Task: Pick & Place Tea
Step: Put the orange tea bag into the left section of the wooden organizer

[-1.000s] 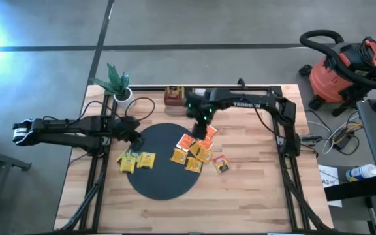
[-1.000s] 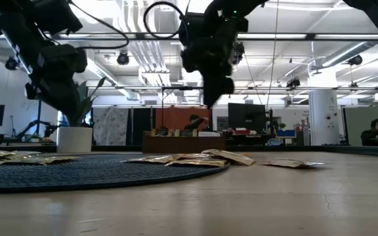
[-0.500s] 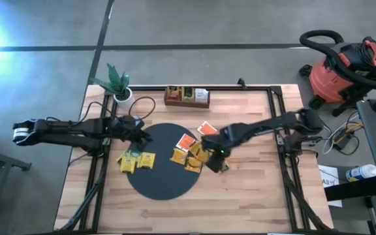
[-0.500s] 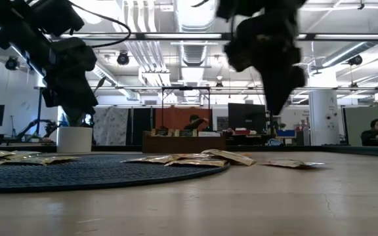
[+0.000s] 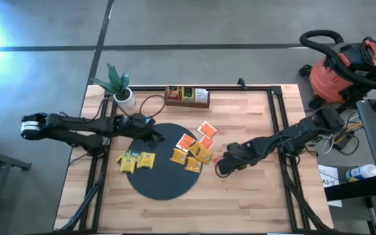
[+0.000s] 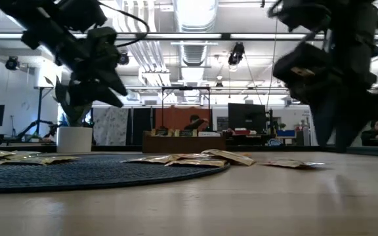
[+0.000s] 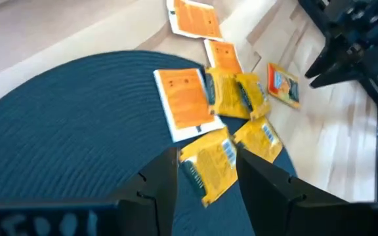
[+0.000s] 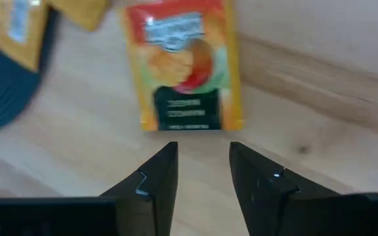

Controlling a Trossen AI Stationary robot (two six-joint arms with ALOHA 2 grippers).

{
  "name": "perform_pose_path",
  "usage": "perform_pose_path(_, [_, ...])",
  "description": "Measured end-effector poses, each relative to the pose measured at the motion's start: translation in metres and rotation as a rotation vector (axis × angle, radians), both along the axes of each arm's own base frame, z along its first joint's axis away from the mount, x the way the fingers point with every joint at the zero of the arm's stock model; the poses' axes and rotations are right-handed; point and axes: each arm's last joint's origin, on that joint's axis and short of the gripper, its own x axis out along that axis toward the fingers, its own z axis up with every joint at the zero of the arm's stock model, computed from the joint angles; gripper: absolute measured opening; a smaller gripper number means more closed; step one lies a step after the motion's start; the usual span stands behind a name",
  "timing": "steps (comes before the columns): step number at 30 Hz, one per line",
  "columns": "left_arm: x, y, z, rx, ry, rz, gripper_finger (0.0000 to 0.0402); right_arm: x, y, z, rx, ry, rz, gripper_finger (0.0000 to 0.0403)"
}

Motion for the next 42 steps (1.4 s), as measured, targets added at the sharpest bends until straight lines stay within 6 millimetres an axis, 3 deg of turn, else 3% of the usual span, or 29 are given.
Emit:
perform_pose_path(10, [0.054,-0.002,0.006,0.020,0.067,-0.057,0.0149,-0.005,0.001,-0.012,-0.105,-0.046,-0.102,0.0166])
perform_pose_path(21, [0.110,-0.013,0.010,0.081,0.087,-0.172,0.0149,-0.012,0.006,-0.020,-0.085,-0.044,-0.108,0.0181])
perform_pose_path(38, [0.201,-0.020,-0.033,0.158,0.157,-0.335,0.0149,-0.010,0.007,-0.024,-0.056,-0.140,-0.165,0.0180])
perform_pose_path(42, [0.221,-0.026,-0.032,0.185,0.124,-0.364,0.0149,-0.010,0.009,-0.024,-0.054,-0.154,-0.182,0.0180])
